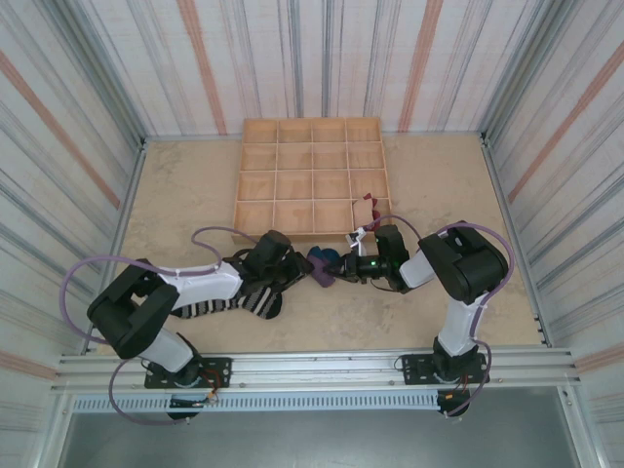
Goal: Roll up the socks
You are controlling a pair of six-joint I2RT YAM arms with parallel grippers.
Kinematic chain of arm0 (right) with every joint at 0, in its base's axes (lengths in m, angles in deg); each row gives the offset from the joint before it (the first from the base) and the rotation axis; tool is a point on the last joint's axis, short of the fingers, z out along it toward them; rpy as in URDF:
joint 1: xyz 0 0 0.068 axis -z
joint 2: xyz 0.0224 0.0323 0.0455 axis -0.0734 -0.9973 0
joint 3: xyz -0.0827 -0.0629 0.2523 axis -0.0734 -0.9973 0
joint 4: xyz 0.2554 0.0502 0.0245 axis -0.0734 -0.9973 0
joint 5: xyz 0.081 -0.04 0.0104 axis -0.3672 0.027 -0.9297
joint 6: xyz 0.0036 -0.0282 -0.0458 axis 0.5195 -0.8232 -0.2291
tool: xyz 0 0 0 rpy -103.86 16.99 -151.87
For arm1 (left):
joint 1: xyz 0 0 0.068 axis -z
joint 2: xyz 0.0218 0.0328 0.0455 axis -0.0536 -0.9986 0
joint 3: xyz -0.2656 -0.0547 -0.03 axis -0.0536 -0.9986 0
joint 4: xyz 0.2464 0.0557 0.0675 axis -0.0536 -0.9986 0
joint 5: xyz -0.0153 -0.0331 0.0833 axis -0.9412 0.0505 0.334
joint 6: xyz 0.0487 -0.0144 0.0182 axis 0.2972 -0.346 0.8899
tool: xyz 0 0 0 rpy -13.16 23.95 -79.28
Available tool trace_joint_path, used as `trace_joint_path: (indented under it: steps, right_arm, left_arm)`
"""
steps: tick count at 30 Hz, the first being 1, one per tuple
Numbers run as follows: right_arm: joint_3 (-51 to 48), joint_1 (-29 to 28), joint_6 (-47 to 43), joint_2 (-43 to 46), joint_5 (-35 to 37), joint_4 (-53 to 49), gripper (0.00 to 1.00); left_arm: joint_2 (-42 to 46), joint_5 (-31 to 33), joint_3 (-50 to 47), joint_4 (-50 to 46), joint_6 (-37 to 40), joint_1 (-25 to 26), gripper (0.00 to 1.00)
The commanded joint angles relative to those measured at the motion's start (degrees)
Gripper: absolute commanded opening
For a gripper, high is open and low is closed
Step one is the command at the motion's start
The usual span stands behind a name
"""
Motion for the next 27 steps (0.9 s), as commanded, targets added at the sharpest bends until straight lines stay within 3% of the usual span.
trace_joint_path:
  steps: [1, 9, 14, 19, 24, 27]
  right_arm:
    - [-3.14, 0.17, 4.42, -4.12, 3.94, -9.36, 0.0]
    - [-3.31, 1.65, 6.64, -4.64, 3.94, -9.12, 0.0]
    - [-3.49, 1.78, 4.95, -0.6, 5.5, -12.48, 0.01]
    - [-2.89, 0.73, -3.84, 12.12, 14.29, -28.37, 0.24]
    - [0.39, -4.55, -15.77, 25.98, 26.66, -45.59, 0.45]
    - [0.9, -8.36, -19.58, 32.83, 33.0, -50.04, 0.56]
  left_arm:
    - [-2.19, 0.93, 2.46, 3.24, -0.34, 1.14, 0.57]
    - [-8.09, 2.22, 1.93, 7.65, -4.66, 2.58, 0.51]
    - [-10.4, 1.71, 2.05, 7.7, -6.3, 2.66, 0.24]
    - [-8.98, 1.52, 2.47, 2.06, -5.52, 2.14, 0.1]
    - [-7.48, -2.18, 4.22, -4.94, -2.51, 0.46, 0.06]
    - [-7.1, -5.18, 4.9, -7.79, -1.35, -0.49, 0.06]
